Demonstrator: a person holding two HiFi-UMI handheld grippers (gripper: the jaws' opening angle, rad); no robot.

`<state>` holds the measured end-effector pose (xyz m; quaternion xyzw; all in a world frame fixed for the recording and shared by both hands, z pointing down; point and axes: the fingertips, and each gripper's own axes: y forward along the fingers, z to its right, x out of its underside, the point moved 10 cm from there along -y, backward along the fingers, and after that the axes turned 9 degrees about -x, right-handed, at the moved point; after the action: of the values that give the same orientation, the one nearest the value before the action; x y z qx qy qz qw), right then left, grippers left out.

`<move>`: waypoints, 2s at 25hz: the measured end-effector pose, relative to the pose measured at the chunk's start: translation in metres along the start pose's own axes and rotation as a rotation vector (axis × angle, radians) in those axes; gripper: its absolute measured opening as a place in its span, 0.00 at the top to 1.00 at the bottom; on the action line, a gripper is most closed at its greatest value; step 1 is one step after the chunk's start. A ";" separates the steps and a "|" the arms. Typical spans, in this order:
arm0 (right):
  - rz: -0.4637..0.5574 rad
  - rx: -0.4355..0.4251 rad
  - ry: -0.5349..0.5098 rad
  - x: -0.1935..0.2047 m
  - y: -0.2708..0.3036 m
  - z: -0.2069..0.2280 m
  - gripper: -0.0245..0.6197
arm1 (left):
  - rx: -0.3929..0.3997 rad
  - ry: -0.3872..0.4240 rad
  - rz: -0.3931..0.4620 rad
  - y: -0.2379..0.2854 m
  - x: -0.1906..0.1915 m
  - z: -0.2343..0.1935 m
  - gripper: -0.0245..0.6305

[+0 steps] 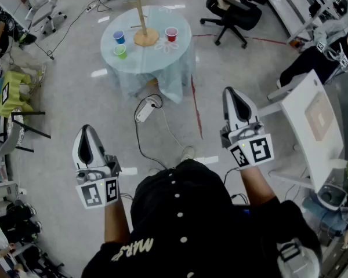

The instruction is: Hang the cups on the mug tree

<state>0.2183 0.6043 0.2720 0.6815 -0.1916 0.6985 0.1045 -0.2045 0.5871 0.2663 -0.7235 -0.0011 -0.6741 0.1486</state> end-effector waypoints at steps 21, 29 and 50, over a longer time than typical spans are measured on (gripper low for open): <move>0.086 -0.119 0.096 0.016 0.017 0.044 0.45 | -0.039 0.006 -0.042 0.027 0.020 0.029 0.96; 0.053 -0.176 0.080 0.023 0.019 0.080 0.46 | -0.127 0.029 -0.033 0.026 0.020 0.054 0.96; 0.057 -0.099 0.056 0.034 0.108 0.104 0.47 | -0.047 0.004 -0.038 0.135 0.050 0.018 0.96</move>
<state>0.2676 0.4598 0.2916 0.6499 -0.2422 0.7097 0.1238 -0.1555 0.4519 0.2854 -0.7254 0.0013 -0.6781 0.1185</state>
